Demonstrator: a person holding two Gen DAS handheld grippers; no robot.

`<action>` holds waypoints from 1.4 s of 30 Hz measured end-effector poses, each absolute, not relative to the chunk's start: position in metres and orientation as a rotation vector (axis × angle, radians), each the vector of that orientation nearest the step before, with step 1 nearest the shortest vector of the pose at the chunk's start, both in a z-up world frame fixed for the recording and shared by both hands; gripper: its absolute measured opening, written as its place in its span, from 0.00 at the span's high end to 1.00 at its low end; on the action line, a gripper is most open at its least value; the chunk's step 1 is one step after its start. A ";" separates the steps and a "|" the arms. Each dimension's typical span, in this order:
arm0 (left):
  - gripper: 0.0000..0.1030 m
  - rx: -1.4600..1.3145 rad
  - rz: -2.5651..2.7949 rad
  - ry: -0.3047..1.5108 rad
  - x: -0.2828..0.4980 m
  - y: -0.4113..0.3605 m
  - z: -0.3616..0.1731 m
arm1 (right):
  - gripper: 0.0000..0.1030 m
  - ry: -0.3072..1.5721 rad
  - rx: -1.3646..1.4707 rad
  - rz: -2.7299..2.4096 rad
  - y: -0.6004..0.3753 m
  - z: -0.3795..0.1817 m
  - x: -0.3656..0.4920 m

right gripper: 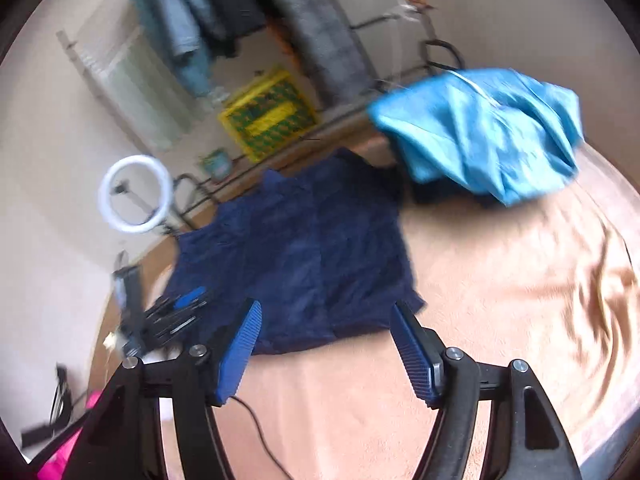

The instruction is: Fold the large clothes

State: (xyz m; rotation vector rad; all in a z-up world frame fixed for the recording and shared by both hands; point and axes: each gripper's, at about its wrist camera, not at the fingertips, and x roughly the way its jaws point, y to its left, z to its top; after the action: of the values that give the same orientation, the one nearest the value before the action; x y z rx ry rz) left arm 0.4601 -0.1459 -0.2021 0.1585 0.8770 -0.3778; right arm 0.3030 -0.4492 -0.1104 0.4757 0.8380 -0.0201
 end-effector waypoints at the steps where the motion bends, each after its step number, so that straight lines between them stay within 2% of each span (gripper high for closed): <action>1: 0.63 0.161 -0.377 0.884 0.460 -0.146 -0.210 | 0.32 0.858 0.481 -0.034 -0.449 -0.120 0.307; 4: 0.61 0.172 -0.381 0.860 0.457 -0.147 -0.224 | 0.32 0.942 0.548 -0.086 -0.453 -0.155 0.324; 8: 0.61 0.151 -0.372 0.865 0.455 -0.143 -0.215 | 0.32 0.983 0.713 -0.126 -0.465 -0.188 0.340; 16: 0.61 0.107 -0.377 0.841 0.440 -0.136 -0.206 | 0.32 0.960 0.761 -0.189 -0.470 -0.211 0.366; 17: 0.61 0.134 -0.373 0.843 0.440 -0.139 -0.210 | 0.37 0.960 0.773 -0.178 -0.467 -0.213 0.370; 18: 0.61 0.150 -0.366 0.844 0.441 -0.141 -0.214 | 0.50 0.965 0.780 -0.171 -0.465 -0.214 0.374; 19: 0.61 0.154 -0.364 0.847 0.442 -0.142 -0.218 | 0.54 0.968 0.779 -0.172 -0.463 -0.215 0.376; 21: 0.60 0.145 -0.363 0.844 0.443 -0.142 -0.225 | 0.76 0.940 0.751 -0.171 -0.459 -0.208 0.379; 24: 0.60 0.139 -0.363 0.841 0.443 -0.142 -0.225 | 0.89 0.887 0.686 -0.160 -0.451 -0.187 0.379; 31: 0.60 0.028 -0.364 0.849 0.436 -0.109 -0.191 | 0.92 0.761 0.423 -0.114 -0.409 -0.123 0.379; 37: 0.60 -0.099 -0.290 0.753 0.413 -0.025 -0.127 | 0.93 0.674 0.283 -0.047 -0.370 -0.081 0.381; 42: 0.60 -0.272 -0.190 0.687 0.382 0.065 -0.096 | 0.93 0.639 0.189 0.004 -0.337 -0.059 0.383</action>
State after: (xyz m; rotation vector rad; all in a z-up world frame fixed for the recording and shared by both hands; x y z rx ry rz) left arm 0.3825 0.0649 -0.0965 -0.2722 0.6866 -0.1904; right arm 0.3829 -0.3369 -0.0593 0.1894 0.6390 0.0043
